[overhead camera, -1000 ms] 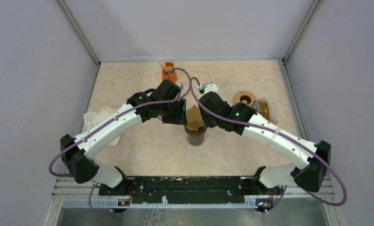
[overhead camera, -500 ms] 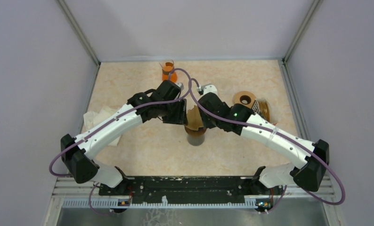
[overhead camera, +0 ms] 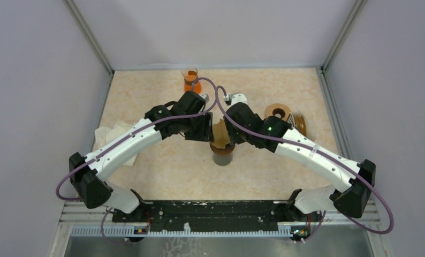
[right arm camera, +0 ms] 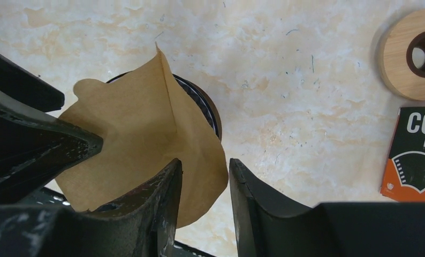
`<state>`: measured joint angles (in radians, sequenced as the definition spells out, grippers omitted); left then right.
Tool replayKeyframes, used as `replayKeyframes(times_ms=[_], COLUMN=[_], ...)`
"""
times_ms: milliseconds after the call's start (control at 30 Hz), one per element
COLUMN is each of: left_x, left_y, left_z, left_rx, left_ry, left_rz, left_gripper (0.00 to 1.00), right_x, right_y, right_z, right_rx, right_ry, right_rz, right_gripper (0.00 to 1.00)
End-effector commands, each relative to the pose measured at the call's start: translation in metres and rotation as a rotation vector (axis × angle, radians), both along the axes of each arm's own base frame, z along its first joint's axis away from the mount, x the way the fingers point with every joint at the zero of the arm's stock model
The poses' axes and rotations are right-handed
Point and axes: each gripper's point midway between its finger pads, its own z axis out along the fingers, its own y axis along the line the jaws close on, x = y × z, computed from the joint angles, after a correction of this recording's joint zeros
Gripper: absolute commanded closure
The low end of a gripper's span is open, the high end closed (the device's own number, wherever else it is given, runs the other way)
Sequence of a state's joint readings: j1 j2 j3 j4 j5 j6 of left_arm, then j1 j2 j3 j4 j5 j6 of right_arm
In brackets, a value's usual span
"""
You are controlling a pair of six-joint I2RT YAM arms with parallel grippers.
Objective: Place the coffee filter in the dripper
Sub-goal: Place the coffee filter in the coffee dripper.
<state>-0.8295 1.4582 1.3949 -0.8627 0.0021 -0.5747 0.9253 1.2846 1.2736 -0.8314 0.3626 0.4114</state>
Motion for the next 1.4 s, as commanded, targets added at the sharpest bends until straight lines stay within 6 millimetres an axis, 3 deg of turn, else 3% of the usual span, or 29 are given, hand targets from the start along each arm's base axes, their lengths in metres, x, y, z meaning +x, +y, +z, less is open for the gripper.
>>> replayKeyframes(times_ms=[0,400,700,1067,1367], left_x=[0.002,0.007,0.010,0.010,0.010], left_y=[-0.005,-0.009,-0.009,0.000,0.008], left_z=[0.016,0.026,0.007,-0.014,-0.026], left_rx=[-0.043,-0.074,-0.032,0.026,0.063], left_ry=[-0.040,-0.073,-0.052,-0.032,-0.009], left_rz=[-0.014,-0.011,-0.008,0.013,0.039], left_gripper=[0.41,0.32,0.31,0.31,0.32], right_x=[0.005,0.016,0.016,0.012,0.014], right_y=[0.006,0.001,0.008,0.006,0.000], right_z=[0.035,0.027,0.008,-0.021,-0.037], right_rx=[0.088,0.088,0.112,0.084,0.055], right_ry=[-0.057,-0.045,0.014,0.082,0.107], right_rz=[0.011,-0.010,0.019,0.035,0.026], right_gripper=[0.60,0.57,0.56,0.48,0.47])
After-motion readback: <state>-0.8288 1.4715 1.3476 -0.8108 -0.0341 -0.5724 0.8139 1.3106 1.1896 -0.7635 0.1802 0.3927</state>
